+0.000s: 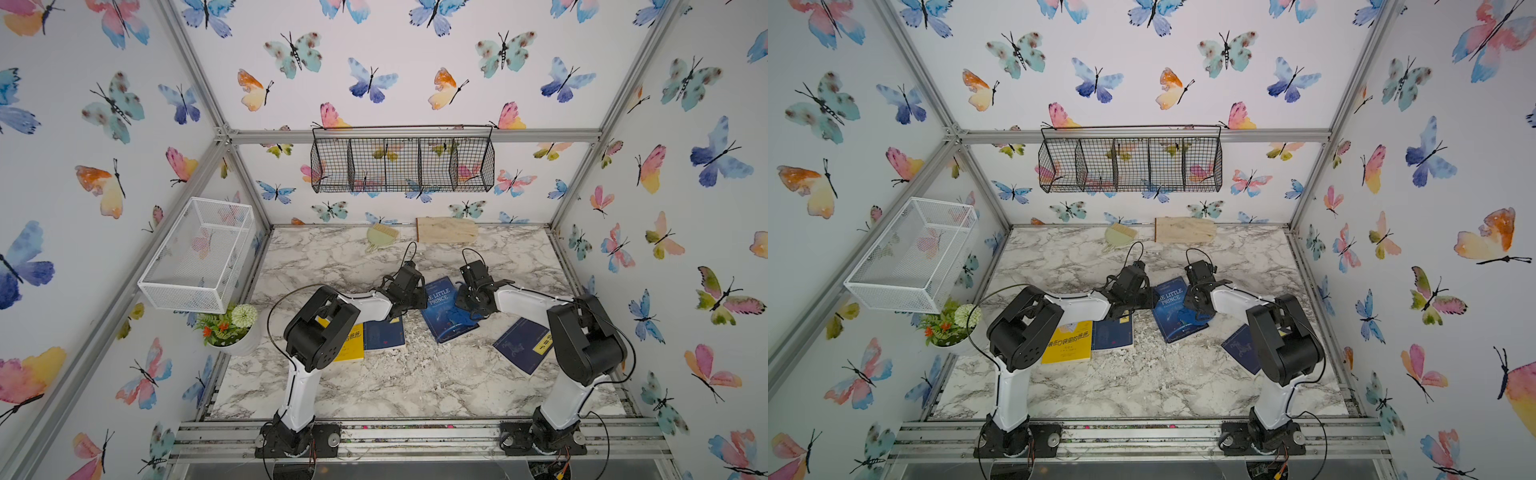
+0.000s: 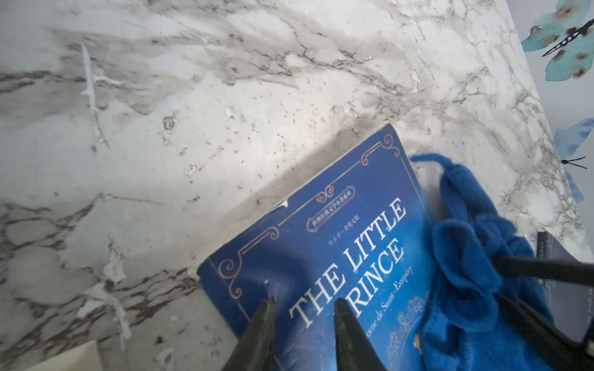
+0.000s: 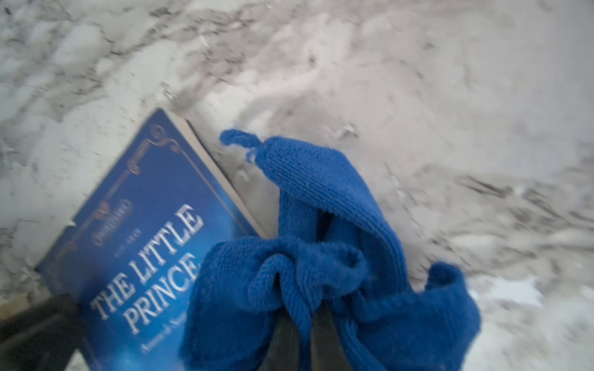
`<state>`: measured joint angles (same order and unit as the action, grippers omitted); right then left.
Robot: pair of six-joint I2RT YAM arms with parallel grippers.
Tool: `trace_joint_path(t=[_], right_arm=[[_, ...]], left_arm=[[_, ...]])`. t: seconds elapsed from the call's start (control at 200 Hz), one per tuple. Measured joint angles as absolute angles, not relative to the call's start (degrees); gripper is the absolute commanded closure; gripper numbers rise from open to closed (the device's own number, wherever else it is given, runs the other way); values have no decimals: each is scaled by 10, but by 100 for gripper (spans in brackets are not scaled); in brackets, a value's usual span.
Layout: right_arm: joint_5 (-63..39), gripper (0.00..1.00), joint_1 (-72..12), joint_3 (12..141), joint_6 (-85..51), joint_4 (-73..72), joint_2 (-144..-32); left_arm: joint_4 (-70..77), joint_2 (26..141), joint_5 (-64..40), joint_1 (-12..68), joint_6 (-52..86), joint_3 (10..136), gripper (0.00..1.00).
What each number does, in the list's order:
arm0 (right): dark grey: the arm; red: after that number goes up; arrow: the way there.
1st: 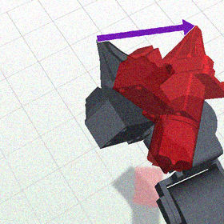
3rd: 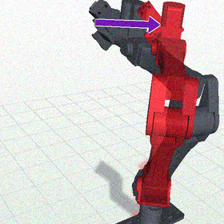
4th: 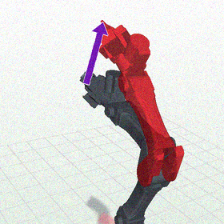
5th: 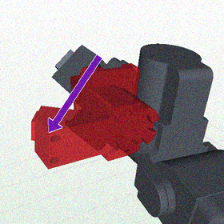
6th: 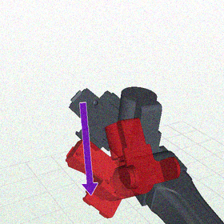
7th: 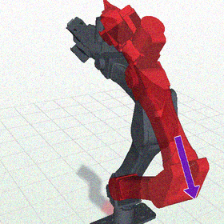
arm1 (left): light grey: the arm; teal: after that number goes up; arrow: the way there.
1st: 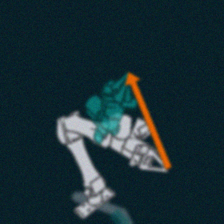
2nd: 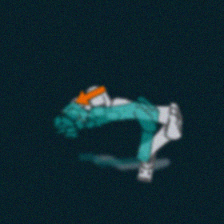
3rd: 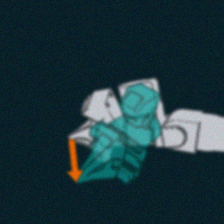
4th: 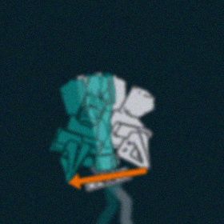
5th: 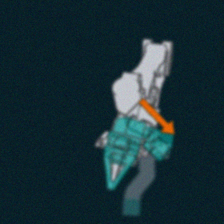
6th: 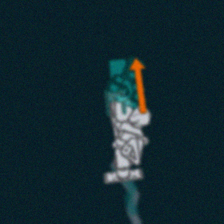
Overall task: Wipe the cover of the book
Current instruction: Wipe the dirt from the cover of the book.
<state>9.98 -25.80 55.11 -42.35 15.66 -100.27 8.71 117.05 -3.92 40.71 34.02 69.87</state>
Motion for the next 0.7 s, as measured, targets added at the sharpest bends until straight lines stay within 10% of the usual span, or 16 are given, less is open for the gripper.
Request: trace_joint_path(t=[0.701], right_arm=[[157,99,-276,792,-429,365,-1158]], left_arm=[[85,1171,-40,407,340,699,66]])
